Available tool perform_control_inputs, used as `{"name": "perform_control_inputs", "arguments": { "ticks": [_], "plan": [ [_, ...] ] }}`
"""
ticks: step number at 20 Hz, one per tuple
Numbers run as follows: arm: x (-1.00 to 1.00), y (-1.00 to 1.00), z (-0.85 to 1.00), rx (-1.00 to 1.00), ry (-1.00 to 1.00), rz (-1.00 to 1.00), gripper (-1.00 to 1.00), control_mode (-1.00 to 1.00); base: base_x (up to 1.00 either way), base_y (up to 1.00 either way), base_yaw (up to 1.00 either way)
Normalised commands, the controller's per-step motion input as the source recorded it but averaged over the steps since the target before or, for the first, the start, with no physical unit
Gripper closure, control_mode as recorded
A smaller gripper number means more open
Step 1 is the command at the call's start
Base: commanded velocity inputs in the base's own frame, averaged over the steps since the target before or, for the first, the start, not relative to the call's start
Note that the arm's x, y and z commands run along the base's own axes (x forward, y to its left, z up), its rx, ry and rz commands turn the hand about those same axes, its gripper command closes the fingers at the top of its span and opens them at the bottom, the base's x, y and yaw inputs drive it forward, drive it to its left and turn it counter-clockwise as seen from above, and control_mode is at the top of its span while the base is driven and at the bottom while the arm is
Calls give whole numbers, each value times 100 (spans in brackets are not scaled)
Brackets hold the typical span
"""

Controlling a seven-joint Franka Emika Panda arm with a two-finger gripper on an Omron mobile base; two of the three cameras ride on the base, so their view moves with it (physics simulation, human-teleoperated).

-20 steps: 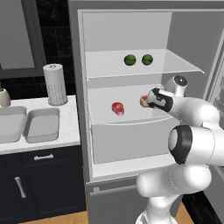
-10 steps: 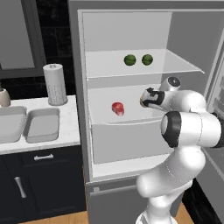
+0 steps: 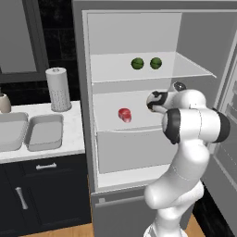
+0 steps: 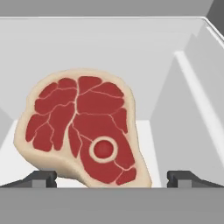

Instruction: Place one avocado and one steak in each tupperware on the nearby counter, to pack two identical lunches.

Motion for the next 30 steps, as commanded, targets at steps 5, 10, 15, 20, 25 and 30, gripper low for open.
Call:
{"name": "perform_control_inputs", "arguments": {
  "ticks": [5,10,15,20,25,30],
  "plan": [
    [18,-1,-31,0,0,0,100,-100,0,0,0],
    [2,0,-8,0,0,0,100,-100,0,0,0],
    [-27,0,0,0,0,0,100,-100,0,0,0],
    [-99,19,2,0,-9,7,100,-100,0,0,0],
    [-100,33,67,0,-20,8,100,-100,0,0,0],
    [-100,19,100,0,-2,2,100,-100,0,0,0]
  ]
}}
